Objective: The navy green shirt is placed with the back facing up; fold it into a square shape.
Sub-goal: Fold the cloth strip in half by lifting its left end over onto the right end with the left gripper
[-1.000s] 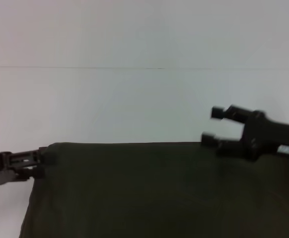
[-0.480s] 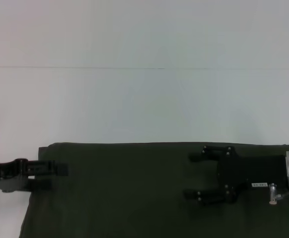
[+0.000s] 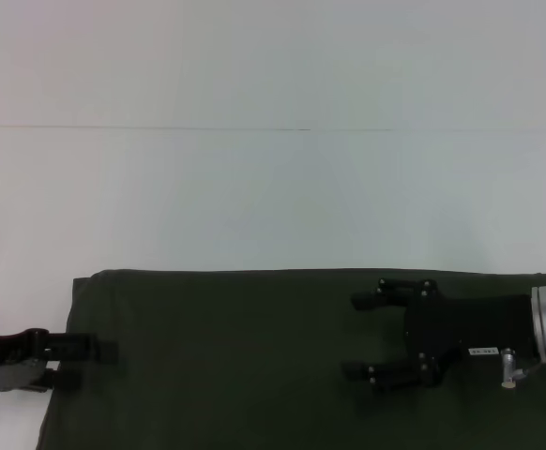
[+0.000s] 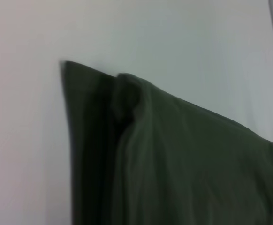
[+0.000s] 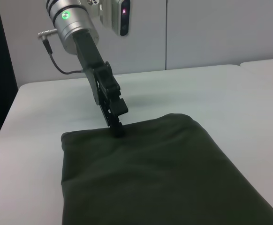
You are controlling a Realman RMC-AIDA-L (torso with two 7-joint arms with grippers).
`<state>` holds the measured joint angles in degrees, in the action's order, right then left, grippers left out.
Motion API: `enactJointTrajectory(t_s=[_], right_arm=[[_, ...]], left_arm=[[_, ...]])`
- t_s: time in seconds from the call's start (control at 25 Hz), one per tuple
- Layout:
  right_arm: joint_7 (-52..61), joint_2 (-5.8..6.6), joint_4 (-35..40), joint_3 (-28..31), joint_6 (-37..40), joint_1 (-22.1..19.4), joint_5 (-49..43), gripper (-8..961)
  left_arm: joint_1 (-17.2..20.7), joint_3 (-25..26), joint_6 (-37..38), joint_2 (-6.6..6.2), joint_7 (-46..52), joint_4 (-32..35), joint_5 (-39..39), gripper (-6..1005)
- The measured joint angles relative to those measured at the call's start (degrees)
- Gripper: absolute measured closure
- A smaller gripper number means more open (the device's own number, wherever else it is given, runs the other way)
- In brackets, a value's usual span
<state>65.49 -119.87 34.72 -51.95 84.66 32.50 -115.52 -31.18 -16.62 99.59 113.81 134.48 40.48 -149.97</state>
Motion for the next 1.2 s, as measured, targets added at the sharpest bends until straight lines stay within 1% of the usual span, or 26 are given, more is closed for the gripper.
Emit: enactJointTrajectory(t_s=[0.56,0.68,1.0,1.2], right_arm=[[0.0,0.00,-0.2,-0.1,-0.5,-0.1,0.2,22],[-0.1,-0.01,-0.3,-0.1,-0.9,-0.1,0.2,22],[-0.1,-0.05,-0.1,-0.1,-1.3,0.0,0.3,22],[-0.1,-0.09,-0.4,-0.6,-1.8,0.0,0.0,22]], left_arm=[[0.0,0.3,-3.4,-0.04,0.1,0.2,-2.5,39],[-0.1,0.6,-3.0,-0.21,0.2,0.5,-2.3,39],[-0.4,1.3,-0.4,-1.47,0.3,3.0,-2.6,39],[-0.4,0.9,-0.1,-1.51,0.4,2.5,-3.2,38]])
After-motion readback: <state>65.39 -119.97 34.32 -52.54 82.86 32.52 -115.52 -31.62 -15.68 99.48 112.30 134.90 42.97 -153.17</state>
